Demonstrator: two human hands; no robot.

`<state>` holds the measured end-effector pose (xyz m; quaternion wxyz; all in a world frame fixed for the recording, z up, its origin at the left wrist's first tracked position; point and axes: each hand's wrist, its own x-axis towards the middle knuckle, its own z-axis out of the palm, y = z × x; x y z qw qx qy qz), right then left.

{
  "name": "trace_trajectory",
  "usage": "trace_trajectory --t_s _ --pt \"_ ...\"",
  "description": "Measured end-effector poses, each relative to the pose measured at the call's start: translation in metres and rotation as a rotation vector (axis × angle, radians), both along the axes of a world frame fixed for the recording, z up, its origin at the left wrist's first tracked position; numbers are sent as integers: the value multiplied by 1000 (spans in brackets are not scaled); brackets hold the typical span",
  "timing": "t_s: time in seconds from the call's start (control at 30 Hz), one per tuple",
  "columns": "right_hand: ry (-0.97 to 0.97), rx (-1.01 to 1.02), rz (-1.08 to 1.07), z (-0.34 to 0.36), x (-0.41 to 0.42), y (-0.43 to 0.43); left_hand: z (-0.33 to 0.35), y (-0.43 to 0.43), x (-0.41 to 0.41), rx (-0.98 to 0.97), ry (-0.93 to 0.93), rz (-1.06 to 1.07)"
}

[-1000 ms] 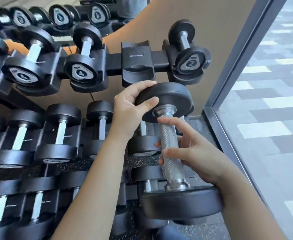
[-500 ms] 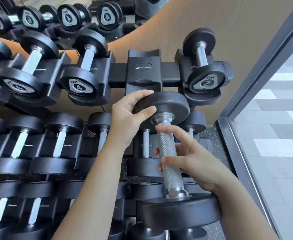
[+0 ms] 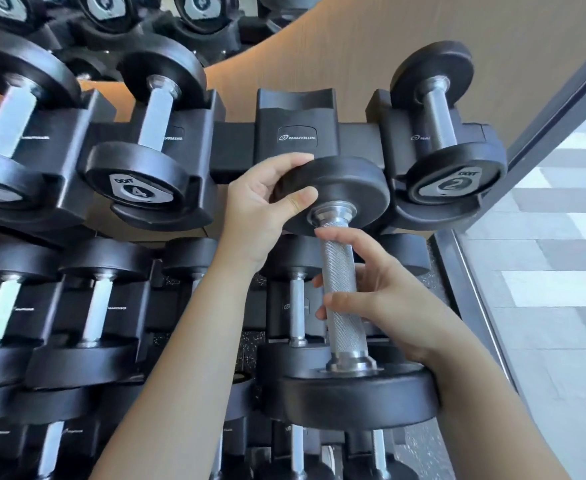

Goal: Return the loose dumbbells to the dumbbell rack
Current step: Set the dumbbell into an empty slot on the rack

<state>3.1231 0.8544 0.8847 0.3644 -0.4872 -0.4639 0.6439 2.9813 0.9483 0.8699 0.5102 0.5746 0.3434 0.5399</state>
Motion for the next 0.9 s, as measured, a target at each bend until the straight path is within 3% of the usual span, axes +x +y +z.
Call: trace_trajectory --t_s 0.3,0.63,0.9 --pt "-37 49 -68 -5 -12 87 -2 91 -7 41 30 -11" --pt "-78 127 -100 -15 -15 154 -9 151 -4 191 200 151" --pt "-42 186 -113 -19 -16 190 -13 178 2 185 196 241"
